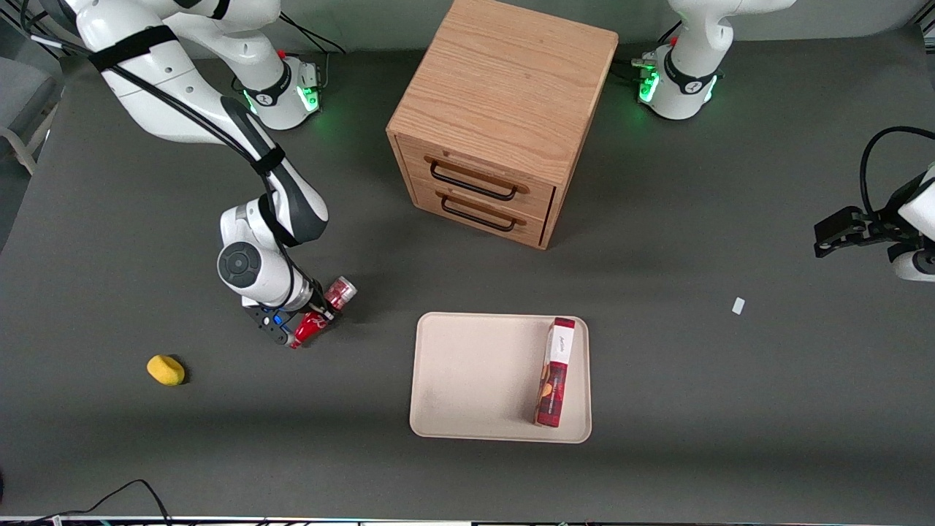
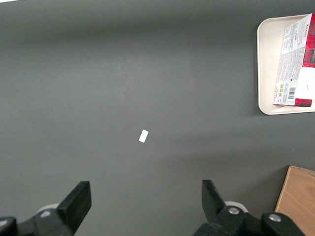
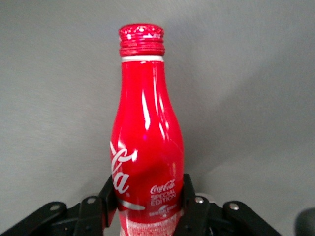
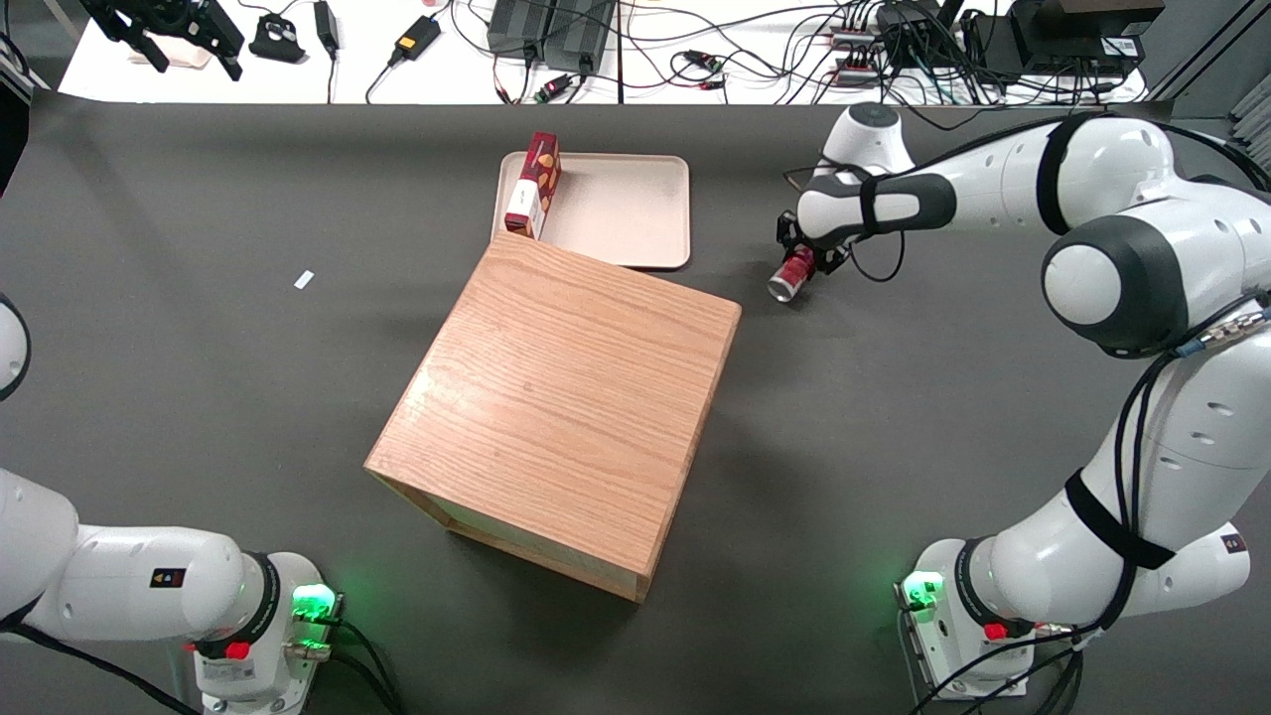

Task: Place coke bottle on tray
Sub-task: 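Close the right gripper around the bottle's body, then lift the bottle and carry it over the cream tray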

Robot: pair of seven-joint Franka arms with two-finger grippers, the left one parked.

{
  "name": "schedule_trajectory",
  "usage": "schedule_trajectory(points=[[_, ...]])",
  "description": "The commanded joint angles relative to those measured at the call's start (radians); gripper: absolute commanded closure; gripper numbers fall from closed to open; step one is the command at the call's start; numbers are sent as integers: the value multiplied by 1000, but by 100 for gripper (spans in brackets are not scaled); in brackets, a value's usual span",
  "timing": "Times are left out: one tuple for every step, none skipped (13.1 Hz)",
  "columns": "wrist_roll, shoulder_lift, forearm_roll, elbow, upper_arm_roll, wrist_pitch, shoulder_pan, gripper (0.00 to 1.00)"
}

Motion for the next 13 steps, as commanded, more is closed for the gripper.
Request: schedule_trajectory(points=[[5, -36, -60, 141, 4, -165, 14, 100], [-19, -33, -60, 214, 13, -240, 17, 100], [-76, -29, -60, 291, 16, -302, 21, 100], [-126, -21, -60, 363, 19, -340, 24, 100], [-179, -15, -62, 428, 23, -365, 43, 100], [-225, -6, -63, 490, 21, -389, 63, 100], [-266, 14, -83, 558, 23, -415, 76, 100], [-292, 40, -100, 631, 23, -449, 97, 100], [-314, 84, -96, 720, 23, -478, 131, 100], [-337, 135, -93, 805, 23, -482, 163, 100], [-355, 192, -83, 877, 21, -473, 192, 100], [-377, 247, -77, 943, 21, -456, 218, 100], [-398, 290, -74, 966, 21, -393, 249, 100]])
